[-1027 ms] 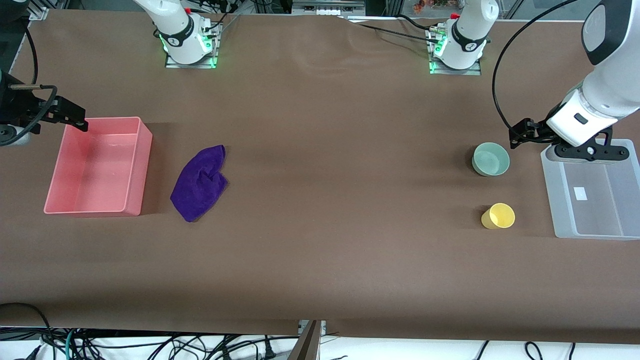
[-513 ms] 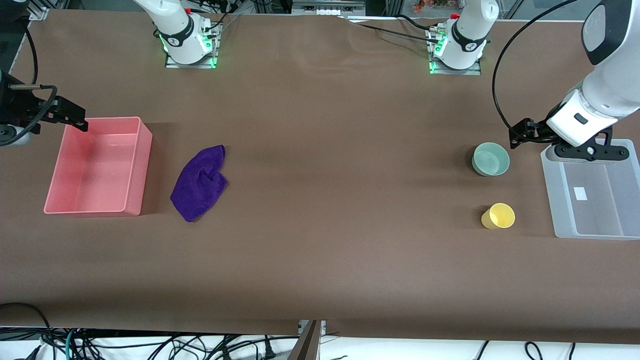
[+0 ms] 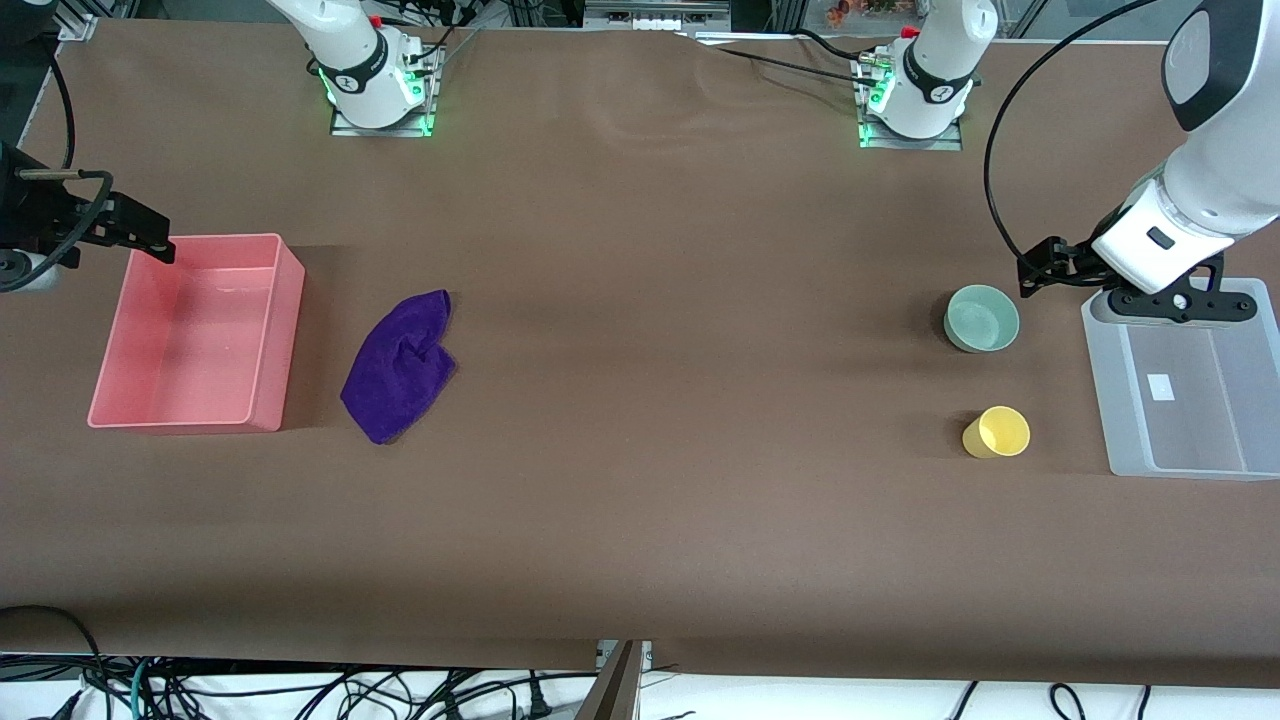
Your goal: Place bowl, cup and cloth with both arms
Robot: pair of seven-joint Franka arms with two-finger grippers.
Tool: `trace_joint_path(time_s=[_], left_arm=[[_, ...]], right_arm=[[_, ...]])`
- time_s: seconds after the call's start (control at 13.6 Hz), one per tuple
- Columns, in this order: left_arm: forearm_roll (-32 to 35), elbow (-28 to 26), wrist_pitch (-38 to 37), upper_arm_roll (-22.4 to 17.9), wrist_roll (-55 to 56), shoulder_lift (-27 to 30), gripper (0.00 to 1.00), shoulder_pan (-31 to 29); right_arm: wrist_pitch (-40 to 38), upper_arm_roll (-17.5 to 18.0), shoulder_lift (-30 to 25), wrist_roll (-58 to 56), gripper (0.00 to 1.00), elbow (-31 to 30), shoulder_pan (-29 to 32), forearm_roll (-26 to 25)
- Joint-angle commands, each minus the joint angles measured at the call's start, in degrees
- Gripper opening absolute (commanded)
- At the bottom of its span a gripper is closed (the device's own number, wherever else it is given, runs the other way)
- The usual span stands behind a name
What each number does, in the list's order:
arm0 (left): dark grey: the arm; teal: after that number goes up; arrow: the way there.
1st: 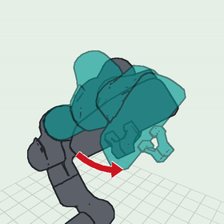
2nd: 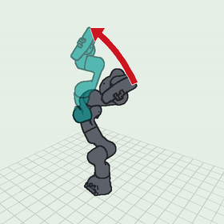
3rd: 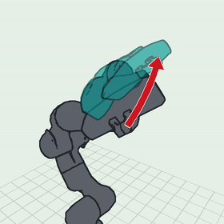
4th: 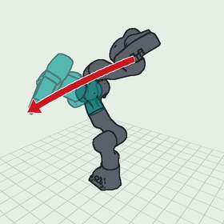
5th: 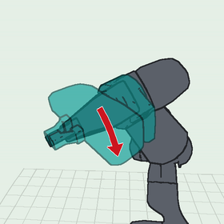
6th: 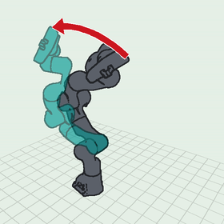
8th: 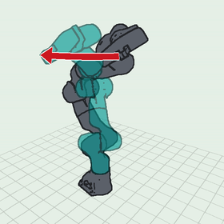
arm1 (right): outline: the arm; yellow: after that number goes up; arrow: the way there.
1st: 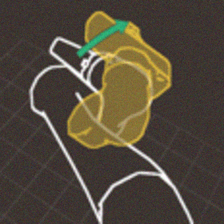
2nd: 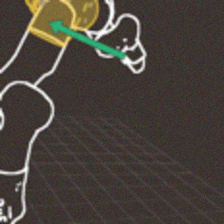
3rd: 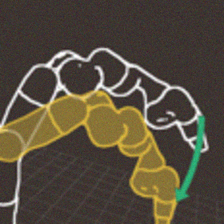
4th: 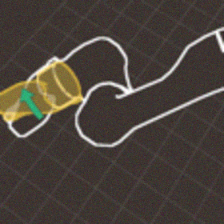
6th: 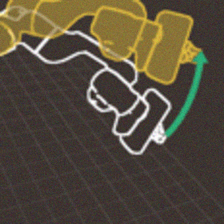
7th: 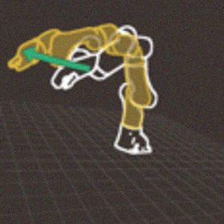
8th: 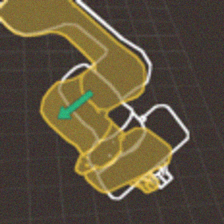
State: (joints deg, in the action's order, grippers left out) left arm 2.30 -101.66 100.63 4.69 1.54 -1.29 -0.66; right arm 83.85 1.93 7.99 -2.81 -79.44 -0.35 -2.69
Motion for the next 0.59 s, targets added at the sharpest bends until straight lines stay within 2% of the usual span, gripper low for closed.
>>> trace_joint_path(time_s=[0.0,0.51], left_arm=[[-0.54,-0.38,0.09,-0.12,-1.19,-0.12,1.00,0.04],[-0.54,-0.47,0.09,-0.29,-1.28,-0.82,1.00,-0.39]], right_arm=[[-0.17,-0.08,0.36,-0.61,1.00,0.95,0.09,-0.03],[0.09,-0.25,0.97,-0.53,1.00,0.95,0.09,-0.12]])
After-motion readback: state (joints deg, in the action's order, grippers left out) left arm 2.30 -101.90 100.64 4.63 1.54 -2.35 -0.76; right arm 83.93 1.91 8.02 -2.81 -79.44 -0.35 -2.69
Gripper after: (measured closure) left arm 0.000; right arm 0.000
